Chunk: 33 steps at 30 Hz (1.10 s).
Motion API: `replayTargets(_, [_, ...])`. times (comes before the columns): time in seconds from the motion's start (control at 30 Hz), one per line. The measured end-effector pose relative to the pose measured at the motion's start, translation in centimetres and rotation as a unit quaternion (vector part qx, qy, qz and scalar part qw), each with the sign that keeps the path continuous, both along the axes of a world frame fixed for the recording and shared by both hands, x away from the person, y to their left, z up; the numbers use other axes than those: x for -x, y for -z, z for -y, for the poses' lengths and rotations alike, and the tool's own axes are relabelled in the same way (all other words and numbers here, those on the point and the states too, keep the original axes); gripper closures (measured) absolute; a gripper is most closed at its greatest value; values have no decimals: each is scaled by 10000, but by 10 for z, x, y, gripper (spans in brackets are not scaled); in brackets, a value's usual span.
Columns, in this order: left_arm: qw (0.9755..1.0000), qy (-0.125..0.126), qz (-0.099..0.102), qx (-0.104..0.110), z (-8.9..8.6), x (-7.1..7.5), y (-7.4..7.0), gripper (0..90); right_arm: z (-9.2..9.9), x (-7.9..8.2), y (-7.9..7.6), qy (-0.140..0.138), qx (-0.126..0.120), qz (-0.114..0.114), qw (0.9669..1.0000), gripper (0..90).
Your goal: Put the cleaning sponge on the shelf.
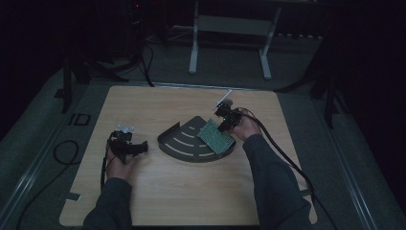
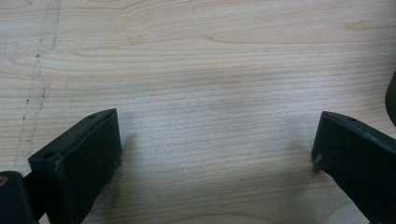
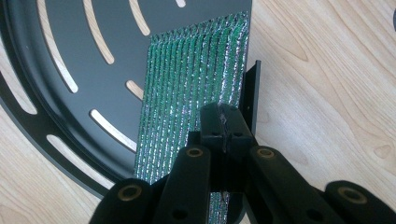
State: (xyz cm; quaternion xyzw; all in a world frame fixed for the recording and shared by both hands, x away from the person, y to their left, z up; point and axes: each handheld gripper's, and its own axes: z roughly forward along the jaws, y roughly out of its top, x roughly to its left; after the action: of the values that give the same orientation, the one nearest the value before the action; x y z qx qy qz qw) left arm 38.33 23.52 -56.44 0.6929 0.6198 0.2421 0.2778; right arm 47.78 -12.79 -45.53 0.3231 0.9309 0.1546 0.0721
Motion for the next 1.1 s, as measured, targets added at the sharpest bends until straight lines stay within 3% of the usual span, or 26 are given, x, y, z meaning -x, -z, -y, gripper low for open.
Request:
replayTargets(0.43, [10000, 2, 1, -1, 0, 0, 0, 17, 1, -2, 6, -1, 178, 62, 9998, 895])
replayTargets(1.1, [10000, 1, 1, 1, 0, 0, 0, 17, -2, -4, 13, 102, 246, 37, 9996, 889])
